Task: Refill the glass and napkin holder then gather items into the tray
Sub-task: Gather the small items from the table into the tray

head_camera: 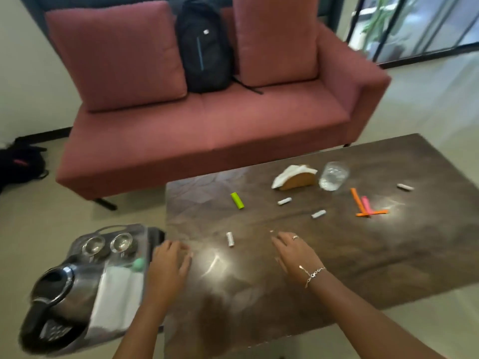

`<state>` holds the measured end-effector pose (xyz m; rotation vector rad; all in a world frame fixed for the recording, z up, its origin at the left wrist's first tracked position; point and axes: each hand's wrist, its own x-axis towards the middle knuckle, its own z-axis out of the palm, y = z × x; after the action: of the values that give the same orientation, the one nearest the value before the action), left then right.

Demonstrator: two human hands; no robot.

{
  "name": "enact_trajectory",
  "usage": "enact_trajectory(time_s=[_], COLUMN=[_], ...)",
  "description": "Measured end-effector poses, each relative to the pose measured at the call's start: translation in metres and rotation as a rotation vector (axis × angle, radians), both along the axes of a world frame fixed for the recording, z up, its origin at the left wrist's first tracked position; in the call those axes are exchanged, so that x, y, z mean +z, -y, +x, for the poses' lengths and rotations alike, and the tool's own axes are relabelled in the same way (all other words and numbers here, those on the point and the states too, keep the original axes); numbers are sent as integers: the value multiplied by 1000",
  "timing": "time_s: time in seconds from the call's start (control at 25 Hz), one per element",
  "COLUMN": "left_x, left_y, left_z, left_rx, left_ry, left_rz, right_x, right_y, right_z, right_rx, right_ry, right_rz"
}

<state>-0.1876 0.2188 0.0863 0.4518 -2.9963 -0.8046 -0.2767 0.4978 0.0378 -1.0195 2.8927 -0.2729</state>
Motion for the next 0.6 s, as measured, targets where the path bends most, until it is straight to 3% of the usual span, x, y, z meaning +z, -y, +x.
enact_trajectory(time_s=[0.16,0.32,0.6], left_x=[-15,-27,-55], left_y=[-71,-116,-179], left_z=[-39,-71,-110], left_rx=[-240,-318,-367], left_ry=[503,562,642], left_rz=[83,-28,-32], right_x=[15,7,-7], right_y=[-100,-170,-255], right_z=[-3,-11,-50], right_rx=[-141,-263,-367], right_ry=[0,-3,111], right_rz=[34,73,183])
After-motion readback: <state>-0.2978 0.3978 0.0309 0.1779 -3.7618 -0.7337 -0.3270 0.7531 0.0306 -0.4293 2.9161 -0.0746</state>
